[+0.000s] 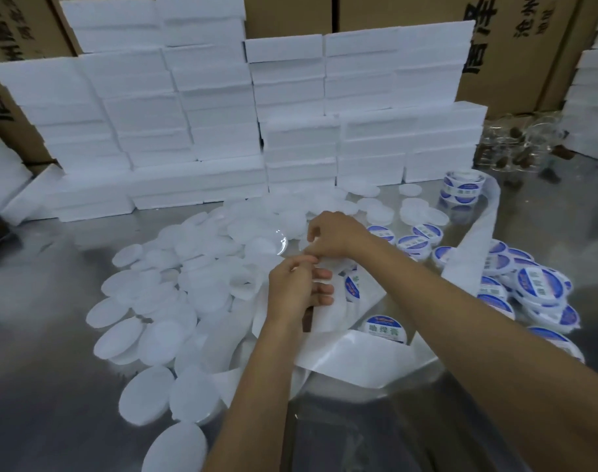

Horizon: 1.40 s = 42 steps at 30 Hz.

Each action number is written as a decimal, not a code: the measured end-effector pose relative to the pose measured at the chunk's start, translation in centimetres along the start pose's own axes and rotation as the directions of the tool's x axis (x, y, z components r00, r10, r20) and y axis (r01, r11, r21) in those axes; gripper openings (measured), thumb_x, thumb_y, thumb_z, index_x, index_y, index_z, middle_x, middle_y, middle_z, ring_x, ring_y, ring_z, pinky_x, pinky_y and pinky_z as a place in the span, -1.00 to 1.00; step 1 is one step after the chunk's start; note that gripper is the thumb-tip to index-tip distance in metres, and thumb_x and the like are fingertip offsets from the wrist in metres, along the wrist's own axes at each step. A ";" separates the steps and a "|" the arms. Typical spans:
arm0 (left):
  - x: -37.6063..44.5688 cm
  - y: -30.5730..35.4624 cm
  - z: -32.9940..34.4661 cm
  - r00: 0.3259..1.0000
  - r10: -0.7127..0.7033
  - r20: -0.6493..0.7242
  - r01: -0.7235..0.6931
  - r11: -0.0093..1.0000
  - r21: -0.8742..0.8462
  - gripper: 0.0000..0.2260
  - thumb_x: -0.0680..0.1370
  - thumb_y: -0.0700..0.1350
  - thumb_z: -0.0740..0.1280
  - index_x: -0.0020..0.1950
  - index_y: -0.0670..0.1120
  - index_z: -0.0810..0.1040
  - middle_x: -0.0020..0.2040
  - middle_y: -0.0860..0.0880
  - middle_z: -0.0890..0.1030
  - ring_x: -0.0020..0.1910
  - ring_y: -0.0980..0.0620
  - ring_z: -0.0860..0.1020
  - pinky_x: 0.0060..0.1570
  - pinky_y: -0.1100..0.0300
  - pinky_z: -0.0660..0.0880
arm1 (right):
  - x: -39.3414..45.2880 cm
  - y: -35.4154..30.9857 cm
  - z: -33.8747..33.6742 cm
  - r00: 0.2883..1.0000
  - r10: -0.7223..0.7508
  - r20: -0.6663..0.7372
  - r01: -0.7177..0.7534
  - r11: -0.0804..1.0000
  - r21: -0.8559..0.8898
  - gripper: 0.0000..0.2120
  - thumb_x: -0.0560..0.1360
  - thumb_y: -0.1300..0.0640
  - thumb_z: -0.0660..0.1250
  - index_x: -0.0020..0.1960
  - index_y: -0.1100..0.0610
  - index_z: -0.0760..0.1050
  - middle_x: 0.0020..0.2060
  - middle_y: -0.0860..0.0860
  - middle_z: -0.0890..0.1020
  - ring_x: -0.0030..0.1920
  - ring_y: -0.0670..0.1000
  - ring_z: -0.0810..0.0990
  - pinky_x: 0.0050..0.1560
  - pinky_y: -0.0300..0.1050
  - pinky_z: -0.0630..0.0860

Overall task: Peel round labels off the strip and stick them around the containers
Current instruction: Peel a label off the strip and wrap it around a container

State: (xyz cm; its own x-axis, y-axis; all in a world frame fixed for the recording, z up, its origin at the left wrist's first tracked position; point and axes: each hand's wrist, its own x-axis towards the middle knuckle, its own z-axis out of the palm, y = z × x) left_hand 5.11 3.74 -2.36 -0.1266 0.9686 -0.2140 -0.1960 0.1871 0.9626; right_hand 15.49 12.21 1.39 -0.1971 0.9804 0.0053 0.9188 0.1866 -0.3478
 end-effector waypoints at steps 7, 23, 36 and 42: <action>0.0 0.2 -0.5 1.000 -0.009 -0.001 0.009 1.000 -0.030 -0.79 0.61 -0.32 0.16 0.06 -0.22 0.59 -0.24 -0.18 0.65 -0.49 0.00 0.57 -0.51 0.20 0.52 | 0.5 0.7 1.2 0.996 -0.018 -0.087 0.017 1.000 -0.014 -0.87 0.42 0.20 0.34 -0.07 0.08 0.63 -0.07 -0.01 0.67 -0.05 0.06 0.62 -0.14 -0.11 0.52; -3.8 2.8 1.1 0.930 0.338 0.142 -0.320 0.938 -0.133 -0.75 0.65 -0.12 0.31 0.33 -0.07 0.55 0.19 -0.09 0.62 0.04 0.05 0.70 -0.11 0.19 0.65 | -9.7 1.5 -4.1 0.998 -0.044 -0.035 0.051 0.430 0.902 -0.86 0.58 0.23 0.32 0.04 0.26 0.62 -0.13 0.15 0.70 -0.13 0.03 0.68 -0.10 -0.19 0.60; -6.8 3.6 2.8 0.898 0.336 0.285 -0.363 0.931 0.046 -0.84 0.64 -0.32 0.22 0.16 -0.15 0.52 0.01 -0.21 0.65 -0.15 -0.13 0.65 -0.29 0.08 0.66 | -20.6 9.5 -2.1 0.990 -0.037 0.134 -0.002 0.959 0.283 -0.64 0.40 0.34 0.35 0.08 -0.02 0.62 0.08 -0.19 0.60 0.11 -0.21 0.51 0.04 -0.45 0.40; -7.3 4.0 2.9 0.878 0.396 0.268 -0.403 0.915 -0.032 -0.84 0.57 -0.27 0.38 0.12 -0.10 0.55 0.00 -0.15 0.68 -0.13 -0.10 0.69 -0.24 0.08 0.65 | -20.0 9.7 0.0 0.984 0.115 -0.136 -0.044 0.896 0.441 -0.95 0.48 0.05 0.46 -0.07 -0.08 0.66 -0.08 -0.21 0.68 -0.01 -0.21 0.61 0.00 -0.26 0.50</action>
State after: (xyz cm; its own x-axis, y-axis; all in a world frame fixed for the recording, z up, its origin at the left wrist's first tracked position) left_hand 8.04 -2.10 3.54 0.0720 0.9687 0.2375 -0.1592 -0.2239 0.9615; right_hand 28.35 -5.63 -2.12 -0.0417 0.9948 0.0930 0.6811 0.0964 -0.7258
